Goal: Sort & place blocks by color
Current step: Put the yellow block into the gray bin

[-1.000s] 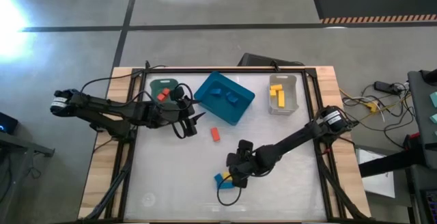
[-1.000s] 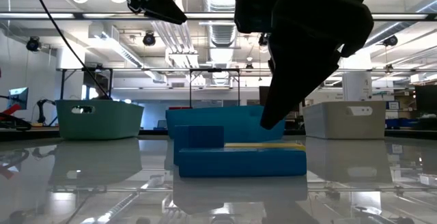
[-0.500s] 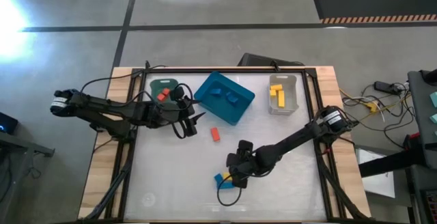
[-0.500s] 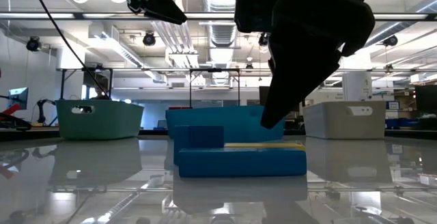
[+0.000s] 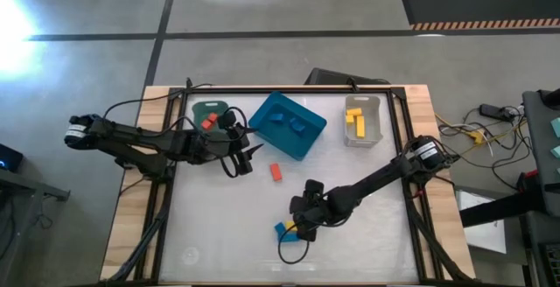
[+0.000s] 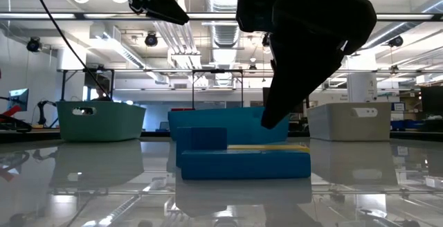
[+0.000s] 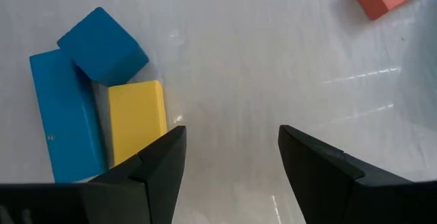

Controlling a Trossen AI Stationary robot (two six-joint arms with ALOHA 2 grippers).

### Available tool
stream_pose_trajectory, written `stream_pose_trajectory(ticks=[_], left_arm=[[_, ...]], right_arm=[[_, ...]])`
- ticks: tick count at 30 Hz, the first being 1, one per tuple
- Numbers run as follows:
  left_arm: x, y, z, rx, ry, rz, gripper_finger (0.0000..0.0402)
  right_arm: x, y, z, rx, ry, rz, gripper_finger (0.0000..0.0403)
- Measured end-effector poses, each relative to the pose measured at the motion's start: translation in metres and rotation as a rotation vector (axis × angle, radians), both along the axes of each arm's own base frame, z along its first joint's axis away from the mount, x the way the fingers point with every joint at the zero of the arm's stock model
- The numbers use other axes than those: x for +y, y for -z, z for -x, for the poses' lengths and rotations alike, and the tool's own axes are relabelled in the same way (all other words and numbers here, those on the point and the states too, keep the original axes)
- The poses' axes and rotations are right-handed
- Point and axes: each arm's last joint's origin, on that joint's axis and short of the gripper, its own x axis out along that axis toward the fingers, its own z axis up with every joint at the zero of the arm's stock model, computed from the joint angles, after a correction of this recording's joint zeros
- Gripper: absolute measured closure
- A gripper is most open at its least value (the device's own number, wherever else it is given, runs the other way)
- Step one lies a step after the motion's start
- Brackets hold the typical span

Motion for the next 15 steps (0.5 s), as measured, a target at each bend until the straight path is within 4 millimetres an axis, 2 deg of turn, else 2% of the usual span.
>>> stream_pose_trajectory(ticks=[8, 15], left_arm=[[0.0000, 0.0012, 0.0002, 0.004, 0.000, 0.000, 0.0201], [0.0001, 0.0038, 0.0006, 0.012, 0.000, -0.001, 0.0201]], right_arm=[[-0.0001, 0.0003, -0.0003, -0.009, 0.008, 0.002, 0.0179], [-0.0007, 0.0089, 0.0010, -0.042, 0.011, -0.014, 0.0179]])
